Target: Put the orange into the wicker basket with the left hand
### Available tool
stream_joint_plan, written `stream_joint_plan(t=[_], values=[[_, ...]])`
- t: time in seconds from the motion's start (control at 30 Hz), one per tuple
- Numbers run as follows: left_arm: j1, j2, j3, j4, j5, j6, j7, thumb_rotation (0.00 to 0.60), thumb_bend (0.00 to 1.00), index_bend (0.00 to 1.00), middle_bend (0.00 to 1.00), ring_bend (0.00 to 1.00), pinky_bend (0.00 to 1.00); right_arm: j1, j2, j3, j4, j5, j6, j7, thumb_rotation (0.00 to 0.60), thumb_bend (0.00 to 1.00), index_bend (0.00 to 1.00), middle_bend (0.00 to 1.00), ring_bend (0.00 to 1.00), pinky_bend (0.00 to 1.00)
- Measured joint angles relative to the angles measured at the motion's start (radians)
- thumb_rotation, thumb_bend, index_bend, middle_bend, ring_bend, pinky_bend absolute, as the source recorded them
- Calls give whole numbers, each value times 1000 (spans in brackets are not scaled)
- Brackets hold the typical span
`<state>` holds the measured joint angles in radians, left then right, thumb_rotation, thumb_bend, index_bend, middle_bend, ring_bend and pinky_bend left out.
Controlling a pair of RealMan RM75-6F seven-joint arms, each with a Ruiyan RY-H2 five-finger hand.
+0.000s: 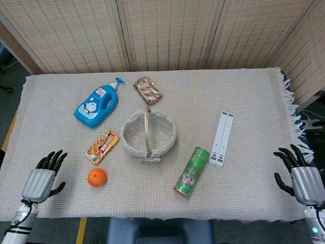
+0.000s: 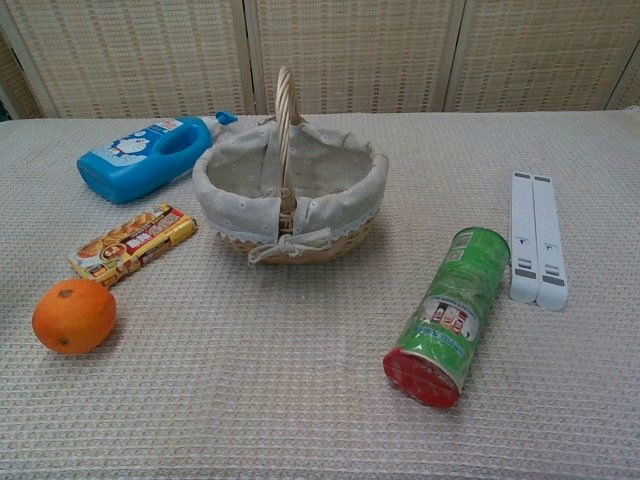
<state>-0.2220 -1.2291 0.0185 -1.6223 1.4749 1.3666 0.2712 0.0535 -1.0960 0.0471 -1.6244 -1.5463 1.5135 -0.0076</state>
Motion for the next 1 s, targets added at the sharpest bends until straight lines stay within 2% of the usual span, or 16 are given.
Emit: stream_joint_plan(t=[0.13, 0.37, 0.53, 0.7, 0.83, 1.0], values=[[-2, -11, -1, 12, 11, -3, 0, 600, 279, 0, 0, 0, 165, -4, -4, -1, 9, -17, 20, 10, 600, 298, 154, 113, 16, 462], [-1, -10, 1, 6, 9, -11, -12, 600, 282, 0, 0, 0, 162, -10, -9, -4, 20, -31, 36, 24, 600, 298, 153, 112, 14, 462], [-15, 2, 23, -33, 74, -37, -65, 600, 276, 0, 0, 0, 158, -2, -15, 1, 17, -13, 12, 13, 600, 298, 153, 112, 14, 462], [-36, -5, 35, -93, 86, -82, -31, 600, 285, 0, 0, 0, 156, 8, -11, -5, 11, -13, -11, 6, 600, 297, 153, 112, 14, 462], [-51, -46, 34, -118, 88, -108, 4, 600, 282, 0, 0, 0, 155, 12, -5, -6, 11, -8, -23, 10, 600, 298, 153, 112, 14, 462], [-70, -133, 14, -76, 46, -147, 51, 600, 284, 0, 0, 0, 155, 12, 5, -6, 5, -6, -24, 21, 600, 297, 153, 112, 14, 462]])
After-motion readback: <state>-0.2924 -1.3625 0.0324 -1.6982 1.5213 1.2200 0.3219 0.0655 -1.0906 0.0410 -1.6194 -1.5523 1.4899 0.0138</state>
